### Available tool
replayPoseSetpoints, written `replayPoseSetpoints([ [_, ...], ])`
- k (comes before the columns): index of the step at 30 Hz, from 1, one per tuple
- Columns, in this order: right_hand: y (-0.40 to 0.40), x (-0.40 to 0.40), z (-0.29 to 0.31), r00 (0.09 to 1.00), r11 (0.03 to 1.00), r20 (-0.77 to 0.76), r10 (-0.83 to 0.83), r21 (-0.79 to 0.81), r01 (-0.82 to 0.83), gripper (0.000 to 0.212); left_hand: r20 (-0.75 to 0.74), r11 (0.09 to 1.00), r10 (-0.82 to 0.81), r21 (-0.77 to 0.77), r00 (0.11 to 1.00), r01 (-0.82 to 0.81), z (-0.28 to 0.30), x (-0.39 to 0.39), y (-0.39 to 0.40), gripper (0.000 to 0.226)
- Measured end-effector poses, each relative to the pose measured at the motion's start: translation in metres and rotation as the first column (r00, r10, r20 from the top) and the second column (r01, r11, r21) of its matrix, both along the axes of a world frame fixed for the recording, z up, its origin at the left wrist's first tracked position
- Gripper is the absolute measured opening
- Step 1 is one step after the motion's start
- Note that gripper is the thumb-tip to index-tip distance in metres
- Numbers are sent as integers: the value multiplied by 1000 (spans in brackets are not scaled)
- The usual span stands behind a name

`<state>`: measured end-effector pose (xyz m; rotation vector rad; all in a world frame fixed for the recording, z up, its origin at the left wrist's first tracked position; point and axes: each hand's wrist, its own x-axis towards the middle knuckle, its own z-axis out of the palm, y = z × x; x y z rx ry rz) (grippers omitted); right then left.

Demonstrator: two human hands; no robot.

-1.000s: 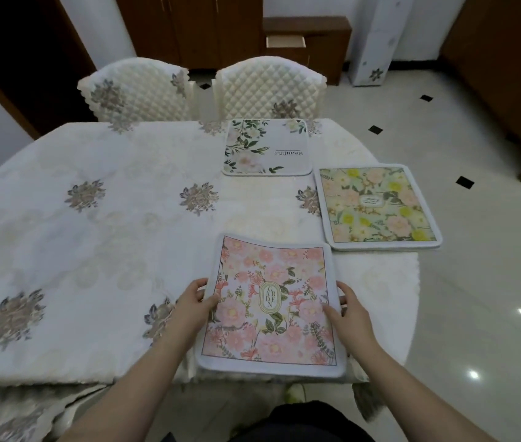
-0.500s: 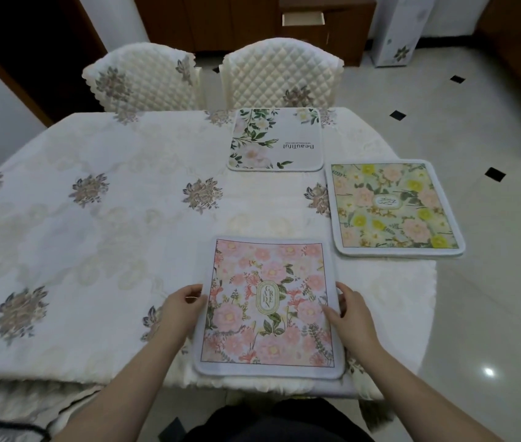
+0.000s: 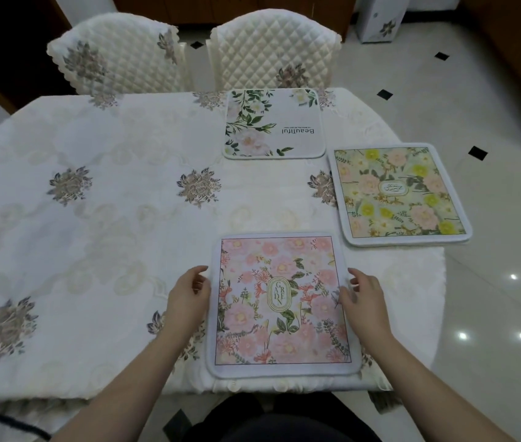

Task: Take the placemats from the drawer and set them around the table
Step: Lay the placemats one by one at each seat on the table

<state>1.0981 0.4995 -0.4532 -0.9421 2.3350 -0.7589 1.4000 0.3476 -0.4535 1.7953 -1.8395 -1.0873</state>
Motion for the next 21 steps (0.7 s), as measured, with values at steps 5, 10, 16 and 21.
replayPoseSetpoints([
  [5, -44, 25, 6, 985, 984, -30, 170, -50, -172, 39, 47, 977, -195, -78, 980, 198, 1, -35, -17, 34],
  [10, -108, 52, -6, 905, 921, -191, 379, -18, -390, 45, 313, 840, -435, -197, 844, 505, -25, -74, -35, 54],
  [16, -141, 66, -38, 734, 797, -310, 604, 223, -562, 58, 515, 733, -526, -128, 677, 668, -49, -96, -47, 62],
  [21, -131, 58, -53, 692, 791, -384, 612, 272, -548, 56, 533, 688, -549, -151, 645, 710, -60, -90, -49, 57],
])
